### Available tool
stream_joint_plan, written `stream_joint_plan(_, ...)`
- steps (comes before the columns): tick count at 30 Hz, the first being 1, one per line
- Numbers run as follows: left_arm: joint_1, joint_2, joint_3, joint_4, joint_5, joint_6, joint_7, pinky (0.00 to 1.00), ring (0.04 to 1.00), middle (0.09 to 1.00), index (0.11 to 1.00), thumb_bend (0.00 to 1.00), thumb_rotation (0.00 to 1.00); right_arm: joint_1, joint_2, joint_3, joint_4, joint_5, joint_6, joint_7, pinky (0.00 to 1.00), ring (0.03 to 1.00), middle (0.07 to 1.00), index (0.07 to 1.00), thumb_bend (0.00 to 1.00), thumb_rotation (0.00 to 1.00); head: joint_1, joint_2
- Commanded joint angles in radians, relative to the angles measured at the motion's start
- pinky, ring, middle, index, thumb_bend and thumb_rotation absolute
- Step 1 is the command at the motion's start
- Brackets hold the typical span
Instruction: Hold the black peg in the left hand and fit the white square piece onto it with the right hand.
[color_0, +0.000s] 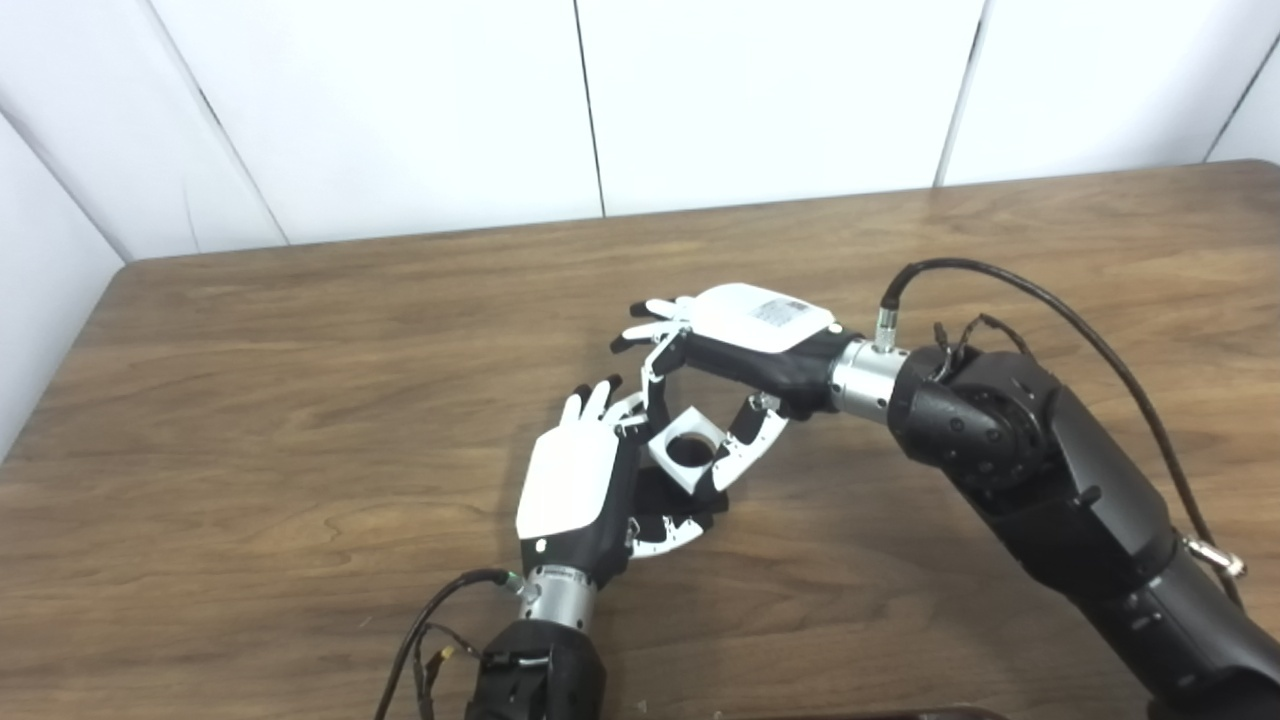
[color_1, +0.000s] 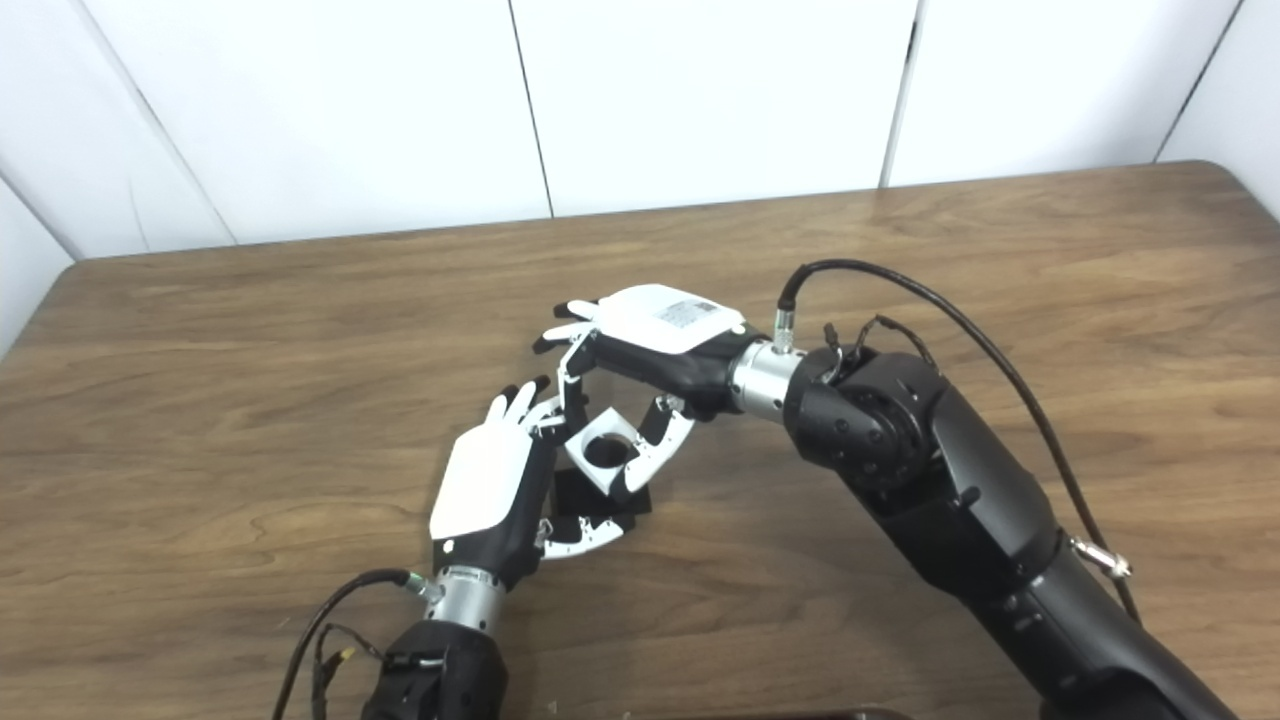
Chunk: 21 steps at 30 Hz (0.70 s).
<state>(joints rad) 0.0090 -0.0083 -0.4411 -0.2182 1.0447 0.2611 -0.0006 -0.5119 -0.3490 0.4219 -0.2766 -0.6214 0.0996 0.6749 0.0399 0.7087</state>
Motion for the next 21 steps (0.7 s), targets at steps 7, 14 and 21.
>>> stream_joint_plan(7,-0.015,0.000,-0.008,0.027,0.049,0.045,-0.029,1.00,0.976,0.863,0.486,0.52,0.08,-0.016,0.009,-0.038,-0.012,-0.019,-0.005,-0.054,1.00,1.000,0.918,0.488,0.53,0.14,-0.003,-0.001)
stream_joint_plan(14,-0.016,0.004,-0.008,0.037,0.052,0.048,-0.008,0.99,0.961,0.856,0.487,0.52,0.08,-0.005,-0.003,-0.050,-0.006,-0.035,0.002,-0.058,1.00,1.000,0.917,0.488,0.53,0.14,-0.001,-0.004)
stream_joint_plan(21,-0.020,0.004,-0.005,0.034,0.057,0.058,-0.017,1.00,0.966,0.854,0.486,0.52,0.09,0.005,-0.003,-0.062,-0.002,-0.042,0.001,-0.072,1.00,1.000,0.917,0.488,0.53,0.14,-0.003,0.001)
